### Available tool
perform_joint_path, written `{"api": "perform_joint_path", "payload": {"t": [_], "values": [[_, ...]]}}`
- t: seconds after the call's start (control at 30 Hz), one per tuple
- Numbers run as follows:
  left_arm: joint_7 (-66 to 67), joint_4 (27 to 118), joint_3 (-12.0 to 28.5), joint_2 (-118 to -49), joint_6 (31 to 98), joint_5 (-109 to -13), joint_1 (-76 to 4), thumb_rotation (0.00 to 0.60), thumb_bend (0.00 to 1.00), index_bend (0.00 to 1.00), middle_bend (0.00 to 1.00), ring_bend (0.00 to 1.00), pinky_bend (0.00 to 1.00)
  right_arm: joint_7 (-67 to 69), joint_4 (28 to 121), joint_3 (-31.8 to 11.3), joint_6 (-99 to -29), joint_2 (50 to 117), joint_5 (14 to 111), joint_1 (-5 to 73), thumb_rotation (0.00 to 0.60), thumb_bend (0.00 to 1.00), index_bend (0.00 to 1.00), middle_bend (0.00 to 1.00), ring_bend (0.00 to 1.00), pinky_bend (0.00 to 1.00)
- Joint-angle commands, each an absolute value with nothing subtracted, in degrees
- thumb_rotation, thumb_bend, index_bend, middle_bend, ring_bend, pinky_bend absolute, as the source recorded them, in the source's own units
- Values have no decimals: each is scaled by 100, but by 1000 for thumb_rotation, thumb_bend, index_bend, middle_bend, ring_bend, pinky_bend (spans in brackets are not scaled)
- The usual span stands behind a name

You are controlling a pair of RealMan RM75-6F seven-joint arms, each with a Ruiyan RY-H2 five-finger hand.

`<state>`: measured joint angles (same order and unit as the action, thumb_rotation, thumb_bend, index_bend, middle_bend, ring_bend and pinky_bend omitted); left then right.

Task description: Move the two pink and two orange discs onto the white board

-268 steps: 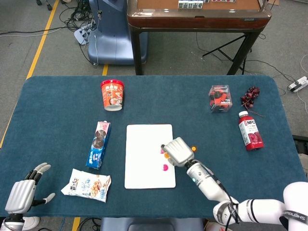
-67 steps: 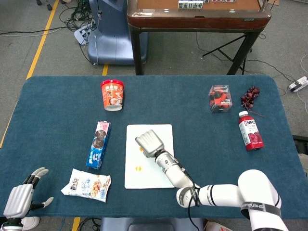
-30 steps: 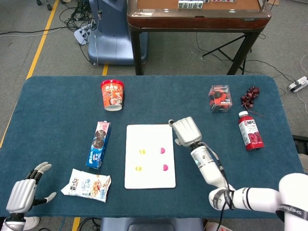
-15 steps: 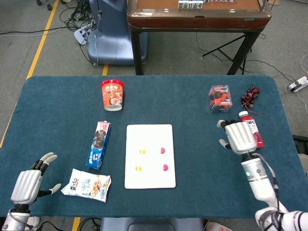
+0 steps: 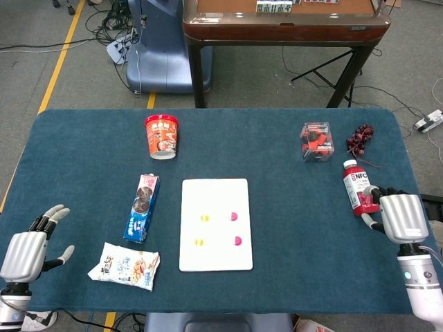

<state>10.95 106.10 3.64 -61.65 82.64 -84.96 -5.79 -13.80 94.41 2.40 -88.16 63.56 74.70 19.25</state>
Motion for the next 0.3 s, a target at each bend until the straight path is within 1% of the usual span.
{"api": "perform_joint_path", "payload": {"t": [0.03,0.3], "values": [[1083,10625,368,-6122,8247,-8466,-593,600,283,219,167,217,607,-1307,9388,210,-8836,6329,7541,1819,600,133,425,536,519,629],[1120,10748,318,-6032,8283,-8522,-596,600,283,215,167,217,607,-1102,9276,87,-8741,6305,7663,1594,600,132,425,536,519,629]]}}
